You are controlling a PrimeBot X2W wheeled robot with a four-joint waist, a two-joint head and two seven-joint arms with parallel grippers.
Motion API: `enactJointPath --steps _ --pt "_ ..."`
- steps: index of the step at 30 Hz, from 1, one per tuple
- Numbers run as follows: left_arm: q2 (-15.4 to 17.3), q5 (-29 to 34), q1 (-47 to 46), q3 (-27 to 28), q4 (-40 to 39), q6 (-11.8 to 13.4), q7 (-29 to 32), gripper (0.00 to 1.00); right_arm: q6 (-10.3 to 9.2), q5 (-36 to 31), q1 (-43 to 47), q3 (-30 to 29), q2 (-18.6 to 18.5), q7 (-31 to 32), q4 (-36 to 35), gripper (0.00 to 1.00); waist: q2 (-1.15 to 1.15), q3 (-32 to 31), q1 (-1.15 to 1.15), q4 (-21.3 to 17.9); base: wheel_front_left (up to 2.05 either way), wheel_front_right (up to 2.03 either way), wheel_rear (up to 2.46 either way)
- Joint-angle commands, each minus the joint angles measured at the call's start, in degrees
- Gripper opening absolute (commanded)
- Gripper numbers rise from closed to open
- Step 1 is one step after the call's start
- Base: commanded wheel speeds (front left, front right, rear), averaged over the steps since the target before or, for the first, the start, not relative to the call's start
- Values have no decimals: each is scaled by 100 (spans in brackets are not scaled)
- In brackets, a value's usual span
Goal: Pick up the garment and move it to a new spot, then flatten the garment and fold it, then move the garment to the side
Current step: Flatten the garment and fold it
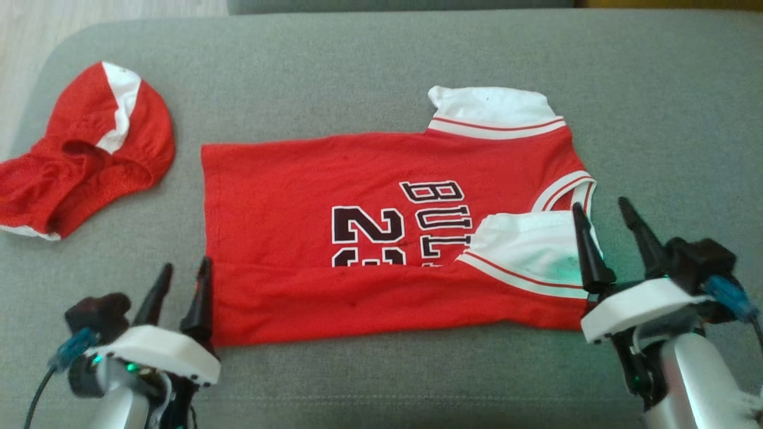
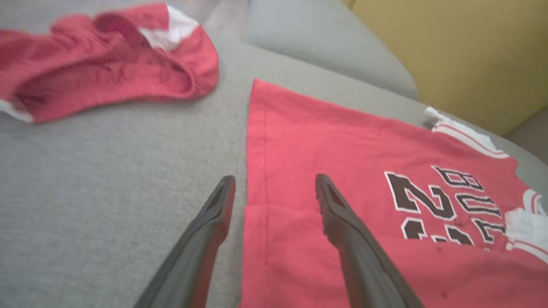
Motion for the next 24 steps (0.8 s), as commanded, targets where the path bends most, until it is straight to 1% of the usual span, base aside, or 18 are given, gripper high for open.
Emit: enactJointPath --steps 1,4,8,14,19,24 --pt "139 91 -48 277 -263 80 -160 100 -4 -91 16 73 27 -102 -308 100 0 -68 0 -5 0 0 0" --pt "132 234 104 378 -665 291 -391 100 -4 -268 175 -57 117 -142 -709 100 0 -200 0 2 0 0 0" --pt "226 487 323 466 -1330 550 -493 100 -4 -396 394 -182 218 -43 -1181 100 0 -361 0 5 0 0 0" --pt "431 861 674 365 -1994 841 -282 100 -4 -519 740 -176 284 228 -1695 100 0 -571 0 -17 0 0 0" --pt "454 904 897 298 -2229 951 -120 100 -4 -487 1016 -255 303 349 -1913 100 0 -652 0 -5 0 0 0" --pt "464 886 941 286 -2273 977 -72 100 -4 -478 1095 -279 308 388 -1965 100 0 -673 0 -19 0 0 0"
